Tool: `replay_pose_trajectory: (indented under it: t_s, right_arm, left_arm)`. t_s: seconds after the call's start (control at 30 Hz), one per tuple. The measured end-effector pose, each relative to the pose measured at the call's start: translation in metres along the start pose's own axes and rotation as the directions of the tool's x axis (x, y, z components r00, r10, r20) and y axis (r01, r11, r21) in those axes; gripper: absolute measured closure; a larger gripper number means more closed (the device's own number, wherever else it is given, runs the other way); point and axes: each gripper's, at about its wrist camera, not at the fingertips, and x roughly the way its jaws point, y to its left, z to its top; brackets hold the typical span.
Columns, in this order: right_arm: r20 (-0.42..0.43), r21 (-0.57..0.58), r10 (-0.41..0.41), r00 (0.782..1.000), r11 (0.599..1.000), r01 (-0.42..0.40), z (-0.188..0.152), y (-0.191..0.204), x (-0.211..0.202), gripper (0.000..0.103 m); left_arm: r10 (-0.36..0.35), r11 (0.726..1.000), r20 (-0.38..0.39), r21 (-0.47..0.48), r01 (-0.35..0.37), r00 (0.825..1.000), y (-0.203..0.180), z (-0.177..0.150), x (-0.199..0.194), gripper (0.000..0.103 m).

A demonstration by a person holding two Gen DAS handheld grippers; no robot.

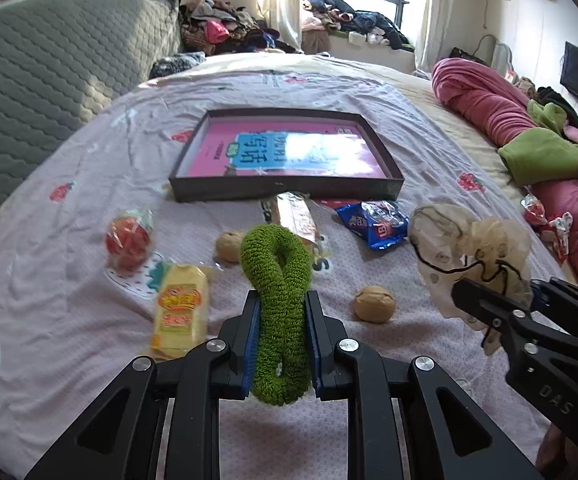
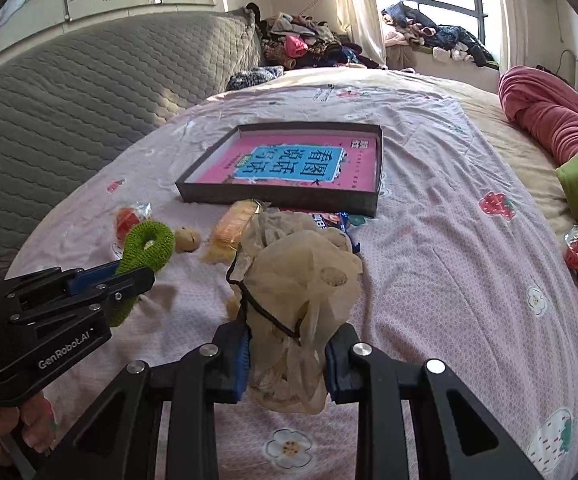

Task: Organize objects
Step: 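Lift the green ring with left gripper while right gripper lifts the mesh bag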

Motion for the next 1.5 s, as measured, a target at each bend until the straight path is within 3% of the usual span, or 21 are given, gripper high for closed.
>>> replay_pose_trajectory:
  t_s: [0.67,1.1,1.5]
  right_arm:
    - [0.165,-0.027,-0.062,0.984,0.997,0.067,0.051,0.056,-0.059,0.074]
    - [0.229,0.006,-0.087,0.97,0.996,0.088,0.076,0.061,-0.076,0.074]
    - [0.274,-0.007,-0.113,0.955,0.993,0.12,0.101,0.066,-0.089,0.074]
  left_arm:
    - [0.112,0.994,0.159,-0.003,-0.113,0.981,0.028,0.047,-0.066,0.081]
    - [0.094,0.995,0.193,-0.031,-0.09,0.977,0.04,0.068,-0.075,0.081]
    - [0.09,0.996,0.255,-0.028,-0.085,0.963,0.04,0.101,-0.091,0.081]
